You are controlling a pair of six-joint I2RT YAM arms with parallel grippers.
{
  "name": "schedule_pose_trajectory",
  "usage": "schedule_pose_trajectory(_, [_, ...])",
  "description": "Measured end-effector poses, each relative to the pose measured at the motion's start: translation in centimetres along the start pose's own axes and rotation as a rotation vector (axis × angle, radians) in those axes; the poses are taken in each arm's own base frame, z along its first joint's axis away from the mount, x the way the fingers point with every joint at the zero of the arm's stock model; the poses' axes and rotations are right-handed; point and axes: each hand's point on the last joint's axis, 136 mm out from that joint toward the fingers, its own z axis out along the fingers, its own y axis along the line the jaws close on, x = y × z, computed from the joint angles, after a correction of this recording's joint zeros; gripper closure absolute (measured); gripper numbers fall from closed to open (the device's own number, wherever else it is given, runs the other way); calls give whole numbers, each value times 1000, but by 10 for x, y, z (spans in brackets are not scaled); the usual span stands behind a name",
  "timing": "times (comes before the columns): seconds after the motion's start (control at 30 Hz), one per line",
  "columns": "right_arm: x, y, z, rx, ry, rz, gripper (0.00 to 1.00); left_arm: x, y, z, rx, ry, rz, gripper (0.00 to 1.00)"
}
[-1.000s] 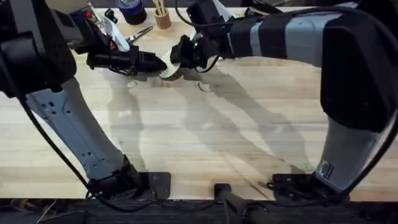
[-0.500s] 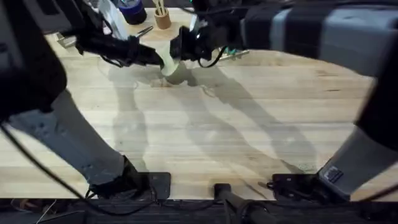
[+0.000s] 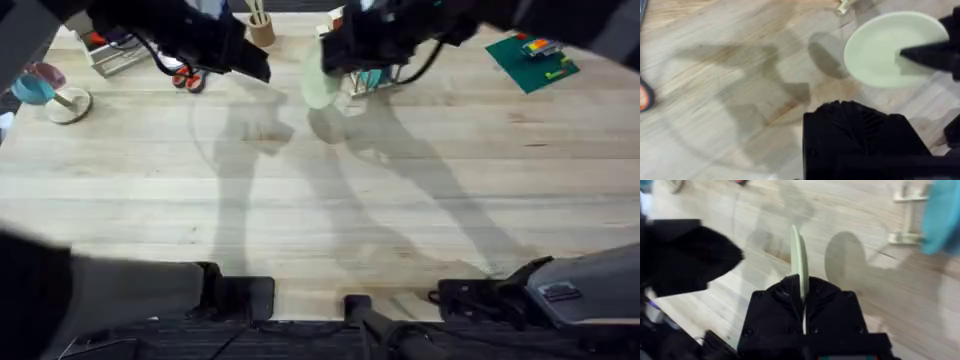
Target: Pick up the plates from the table one by one and place each into a slot on the dish rack.
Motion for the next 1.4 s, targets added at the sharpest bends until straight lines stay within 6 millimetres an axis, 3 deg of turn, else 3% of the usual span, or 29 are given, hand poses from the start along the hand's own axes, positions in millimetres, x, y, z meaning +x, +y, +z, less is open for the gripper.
schedule_pose_trajectory(0.27, [14,-36,-44,74,53,-104,970,12,-51,-39,-149,0,79,960])
schedule_pose_trajectory(0.6, [32,-70,-79,191,133,-253,970,36,-86,-75,-235,-28,96,958])
schedule_pose_trajectory(0.67, [32,-73,-84,215,145,-291,970,39,-87,-80,-248,-35,98,772])
schedule_pose_trajectory(0.8, [20,-73,-97,252,123,-370,970,42,-86,-84,-266,-37,83,132])
schedule_pose_trajectory(0.83, [14,-73,-101,267,109,-386,970,42,-85,-84,-268,-37,76,45])
schedule_pose_trajectory(0.9, [5,-74,-108,299,83,-409,970,42,-84,-84,-275,-36,75,9])
schedule_pose_trajectory(1.27, [-45,-73,-154,453,-69,-465,972,42,-83,-84,-282,-35,75,6])
schedule_pose_trajectory(1.4, [-65,-71,-160,485,-109,-469,972,42,-83,-84,-282,-35,75,6])
